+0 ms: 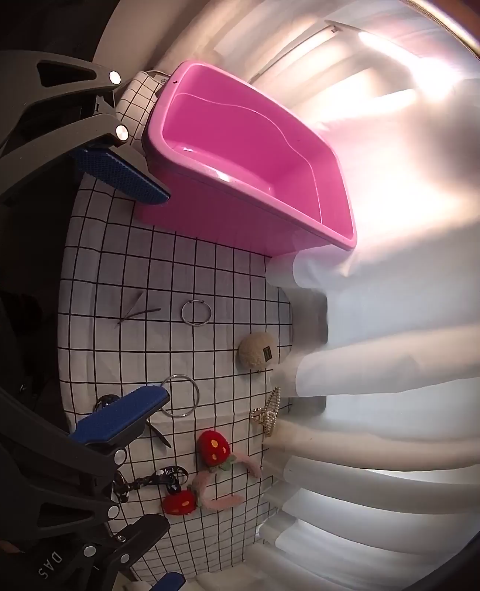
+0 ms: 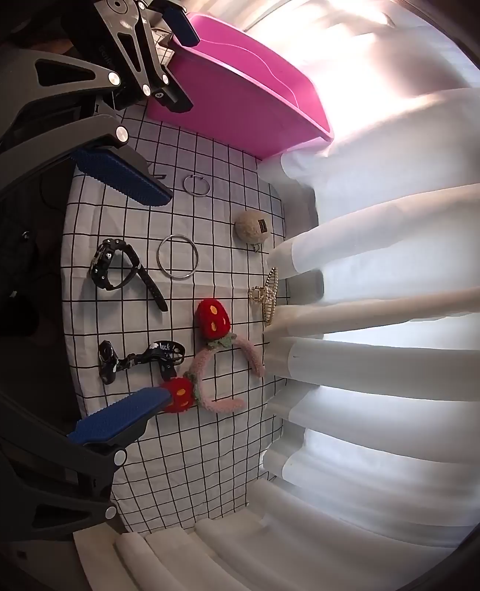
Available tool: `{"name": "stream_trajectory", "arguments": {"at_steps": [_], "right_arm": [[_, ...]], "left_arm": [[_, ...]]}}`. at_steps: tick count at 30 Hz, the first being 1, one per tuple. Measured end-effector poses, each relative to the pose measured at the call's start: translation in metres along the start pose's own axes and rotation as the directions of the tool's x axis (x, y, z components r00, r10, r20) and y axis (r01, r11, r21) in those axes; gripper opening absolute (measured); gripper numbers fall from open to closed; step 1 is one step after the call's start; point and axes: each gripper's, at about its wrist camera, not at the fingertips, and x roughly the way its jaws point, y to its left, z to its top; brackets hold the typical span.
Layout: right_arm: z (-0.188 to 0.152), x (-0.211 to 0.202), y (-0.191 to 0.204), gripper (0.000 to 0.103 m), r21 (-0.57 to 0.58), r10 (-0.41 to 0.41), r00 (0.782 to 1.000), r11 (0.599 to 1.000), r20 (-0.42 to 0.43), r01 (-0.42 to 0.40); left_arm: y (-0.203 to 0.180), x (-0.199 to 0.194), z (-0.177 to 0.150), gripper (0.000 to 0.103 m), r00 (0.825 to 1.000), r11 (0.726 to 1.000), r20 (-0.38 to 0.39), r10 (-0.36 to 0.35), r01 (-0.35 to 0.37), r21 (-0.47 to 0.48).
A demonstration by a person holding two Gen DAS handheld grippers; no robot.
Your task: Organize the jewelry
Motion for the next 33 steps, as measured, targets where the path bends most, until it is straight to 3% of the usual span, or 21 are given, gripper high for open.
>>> {"name": "stream_trajectory", "arguments": {"at_steps": [12, 20, 33], "right_arm": [[0.001, 0.003, 0.000, 0.094, 0.005, 0.006, 1.000, 1.000, 0.005, -0.006], [0.001, 0.001, 0.000, 0.094, 0.011, 0.017, 1.000, 1.000, 0.009, -0.017], [0.001, 0.000, 0.001, 0.094, 0.017, 0.030, 1.000, 0.999, 0.008, -0.030]], "left_arm": [[-0.003, -0.002, 0.001, 0.097, 1.000, 1.000, -0.005, -0.018, 0.018, 0.003], [0.003, 0.000, -0.002, 0.097, 0.999, 0.999, -0.027, 0.044, -0.045, -0.020], [0.009, -0.001, -0.003, 0.097, 1.000, 0.998, -0.019, -0.006, 0.005, -0.060]]}}
